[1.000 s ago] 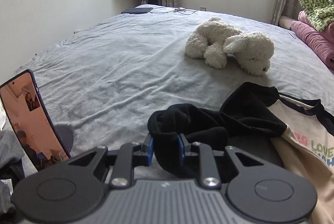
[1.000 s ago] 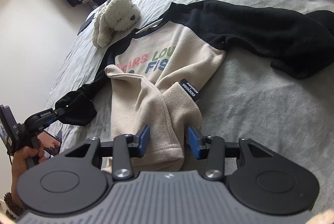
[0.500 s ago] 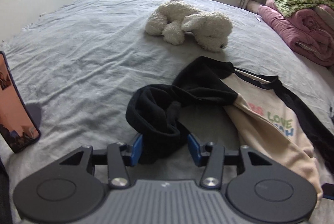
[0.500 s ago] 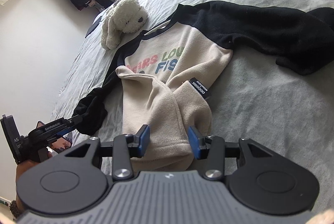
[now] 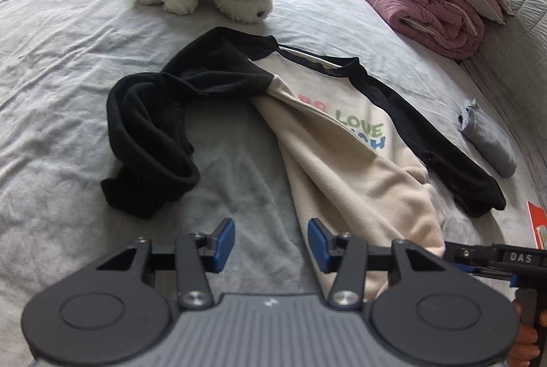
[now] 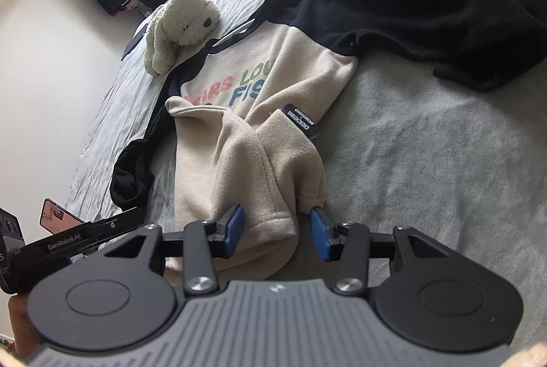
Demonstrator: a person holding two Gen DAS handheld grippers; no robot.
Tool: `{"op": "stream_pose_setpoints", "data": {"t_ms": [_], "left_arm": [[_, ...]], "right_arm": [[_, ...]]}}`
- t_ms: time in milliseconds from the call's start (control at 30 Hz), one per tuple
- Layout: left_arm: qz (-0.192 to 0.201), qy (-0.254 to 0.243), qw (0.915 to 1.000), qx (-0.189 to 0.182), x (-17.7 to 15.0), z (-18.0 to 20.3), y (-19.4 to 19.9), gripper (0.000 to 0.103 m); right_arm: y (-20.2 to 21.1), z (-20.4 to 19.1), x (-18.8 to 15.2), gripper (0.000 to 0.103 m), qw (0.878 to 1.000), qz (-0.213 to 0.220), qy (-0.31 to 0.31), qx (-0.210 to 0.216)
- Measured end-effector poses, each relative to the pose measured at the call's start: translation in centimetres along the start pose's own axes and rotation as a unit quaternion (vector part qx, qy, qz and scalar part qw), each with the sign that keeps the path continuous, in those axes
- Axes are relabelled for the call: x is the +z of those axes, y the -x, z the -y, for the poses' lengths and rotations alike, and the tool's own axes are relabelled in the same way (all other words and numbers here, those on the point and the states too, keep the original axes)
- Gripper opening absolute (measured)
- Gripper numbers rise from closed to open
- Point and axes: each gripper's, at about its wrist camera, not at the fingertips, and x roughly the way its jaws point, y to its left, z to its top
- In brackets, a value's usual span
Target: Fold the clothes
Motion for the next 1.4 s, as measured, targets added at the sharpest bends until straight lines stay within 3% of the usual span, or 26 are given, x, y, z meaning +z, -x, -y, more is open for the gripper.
{"op": "stream_pose_setpoints", "data": {"t_ms": [33, 100, 233, 433, 600, 900, 967, 1067, 1133, 1167, 1300, 1367, 1400], "left_arm": [[-0.002, -0.002, 1.0000, -0.003, -0.1, 0.1, 0.1, 0.048], [-0.002, -0.015, 0.9998, 0.009, -0.2, 0.5, 0.3, 0.048], [0.007, -0.030, 0.9994, 0.016, -0.3, 0.6, 1.1, 0.048], [-0.013, 0.033, 0.9968, -0.071, -0.1, -1.1, 1.2, 0.048], [-0.020, 0.078, 0.9853, -0.151, -0.3, -1.9, 1.3, 0.046], [-0.025, 0.122, 0.9638, -0.236, -0.1, -3.8, 1.8, 0.049], [-0.033, 0.119, 0.9631, -0.239, -0.2, -3.9, 1.6, 0.049], [-0.047, 0.103, 0.9689, -0.220, -0.6, -3.4, 1.2, 0.045], [-0.051, 0.097, 0.9726, -0.205, -0.7, -3.3, 1.1, 0.028], [-0.051, 0.096, 0.9740, -0.199, -0.8, -3.3, 1.1, 0.009], [-0.047, 0.092, 0.9788, -0.177, -0.9, -3.7, 1.2, 0.006], [-0.040, 0.095, 0.9800, -0.170, -0.9, -4.2, 1.5, 0.005], [-0.038, 0.097, 0.9808, -0.165, -0.9, -4.5, 1.6, 0.005]], "right_arm": [[0.0, -0.2, -0.1, 0.047, 1.000, 0.002, 0.003, 0.001], [0.1, -0.7, -0.3, 0.027, 1.000, 0.007, 0.009, 0.004], [0.6, -1.9, -0.6, 0.019, 0.999, 0.024, 0.030, 0.012], [1.6, -5.2, -1.4, 0.017, 0.993, 0.047, 0.082, 0.070], [1.4, -7.9, -2.4, 0.017, 0.984, 0.052, 0.128, 0.112], [-2.0, -11.9, -5.2, 0.017, 0.972, 0.026, 0.197, 0.125], [-2.6, -12.5, -5.8, 0.017, 0.969, 0.019, 0.210, 0.127], [-3.4, -13.0, -6.4, 0.017, 0.967, 0.010, 0.222, 0.126], [-3.8, -13.1, -6.7, 0.017, 0.967, 0.005, 0.224, 0.124], [-3.8, -13.0, -6.7, 0.017, 0.967, 0.004, 0.224, 0.122], [-3.4, -12.5, -6.3, 0.022, 0.968, 0.003, 0.223, 0.117], [-2.5, -12.1, -6.0, 0.041, 0.967, 0.010, 0.227, 0.112], [-1.9, -11.8, -5.8, 0.044, 0.967, 0.020, 0.231, 0.107]]}}
